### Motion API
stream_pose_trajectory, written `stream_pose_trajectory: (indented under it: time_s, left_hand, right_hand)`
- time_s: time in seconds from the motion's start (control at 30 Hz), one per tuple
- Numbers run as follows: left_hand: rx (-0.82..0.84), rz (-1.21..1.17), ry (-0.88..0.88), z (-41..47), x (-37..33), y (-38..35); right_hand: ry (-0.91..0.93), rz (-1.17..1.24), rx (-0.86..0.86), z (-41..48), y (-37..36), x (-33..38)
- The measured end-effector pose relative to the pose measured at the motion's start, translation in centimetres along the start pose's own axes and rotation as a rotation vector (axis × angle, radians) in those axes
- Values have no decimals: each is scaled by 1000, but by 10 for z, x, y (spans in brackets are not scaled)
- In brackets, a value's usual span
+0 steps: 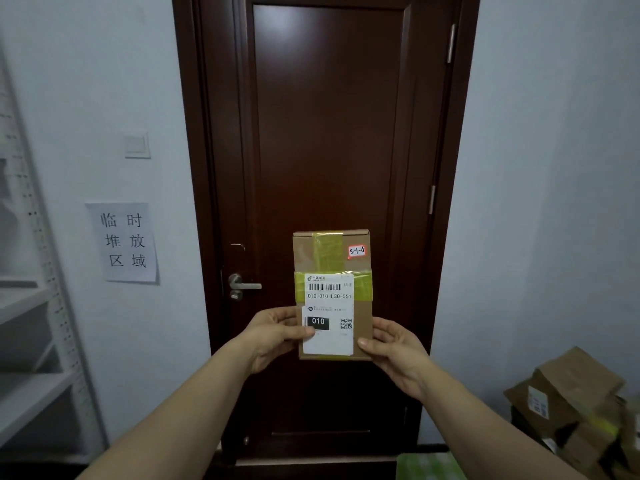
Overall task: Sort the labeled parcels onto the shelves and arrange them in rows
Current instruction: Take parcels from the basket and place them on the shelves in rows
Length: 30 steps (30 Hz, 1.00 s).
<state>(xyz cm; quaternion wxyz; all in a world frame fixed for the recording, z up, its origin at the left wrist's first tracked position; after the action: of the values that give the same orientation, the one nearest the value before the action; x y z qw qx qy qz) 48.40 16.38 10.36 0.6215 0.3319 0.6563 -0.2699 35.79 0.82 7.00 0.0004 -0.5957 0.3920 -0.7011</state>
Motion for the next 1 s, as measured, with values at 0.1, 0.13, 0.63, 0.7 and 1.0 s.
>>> stream_pose_trajectory:
  time_s: [0.1,0.13,0.63,0.7,1.0]
  left_hand:
    - [-19,8,-4,-11,-2,14]
    - [-28,10,-7,-15,-3,20]
    - [-515,-7,104,-172,62,163]
    - [-596,-6,127,-207,74,179]
    - [-894,-67,188,-360,113,230]
  right_hand:
    - [0,-48,54,0,-15,-3]
    - [4,-86,78,0,-21,-4]
    - [-178,-263,498,-18,-182,-131]
    - [-241,-243,540,-32,-202,-163]
    - [-474,-328,779,-117,-290,-268]
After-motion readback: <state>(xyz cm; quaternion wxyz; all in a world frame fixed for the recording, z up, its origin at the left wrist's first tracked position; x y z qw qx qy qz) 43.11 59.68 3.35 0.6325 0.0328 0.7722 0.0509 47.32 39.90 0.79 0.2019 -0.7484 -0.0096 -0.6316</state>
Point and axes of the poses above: each hand's wrist, its own z-axis towards the middle knuckle, its own y-axis out of the back of the hand, x = y × z, the point moved 8 cm from there along z, towards the middle knuckle, and after that the axes turned 14 degrees about z, right-handed, at the moved point
